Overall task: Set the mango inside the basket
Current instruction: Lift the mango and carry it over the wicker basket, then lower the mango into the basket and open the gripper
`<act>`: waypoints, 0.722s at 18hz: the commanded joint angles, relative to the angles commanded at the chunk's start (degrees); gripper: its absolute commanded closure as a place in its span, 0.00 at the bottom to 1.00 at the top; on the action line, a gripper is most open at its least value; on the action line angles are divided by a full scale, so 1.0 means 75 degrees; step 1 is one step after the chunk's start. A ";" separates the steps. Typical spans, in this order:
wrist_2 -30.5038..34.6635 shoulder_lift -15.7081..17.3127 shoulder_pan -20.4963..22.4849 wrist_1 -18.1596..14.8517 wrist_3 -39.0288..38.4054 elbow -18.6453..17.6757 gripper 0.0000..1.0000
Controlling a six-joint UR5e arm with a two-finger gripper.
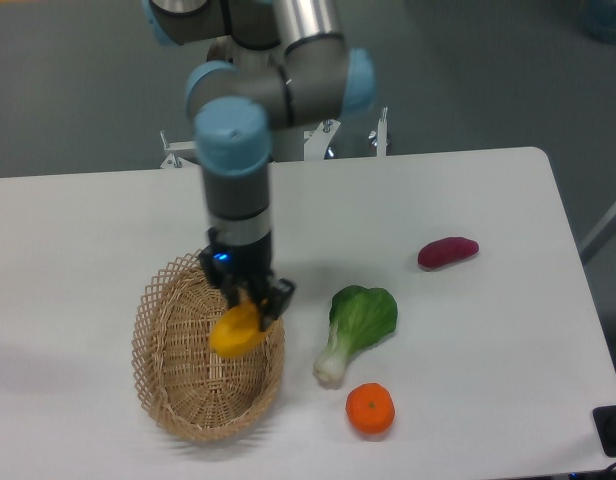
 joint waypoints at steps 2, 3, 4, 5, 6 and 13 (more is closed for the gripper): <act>0.0000 -0.0129 -0.0175 0.0058 0.0000 -0.0012 0.46; 0.0012 -0.0199 -0.0281 0.0093 0.0081 -0.0024 0.46; 0.0012 -0.0200 -0.0328 0.0094 0.0163 -0.0070 0.46; 0.0012 -0.0200 -0.0352 0.0105 0.0211 -0.0152 0.46; 0.0012 -0.0200 -0.0352 0.0105 0.0246 -0.0246 0.46; 0.0000 -0.0317 -0.0481 0.0094 0.0270 -0.0317 0.45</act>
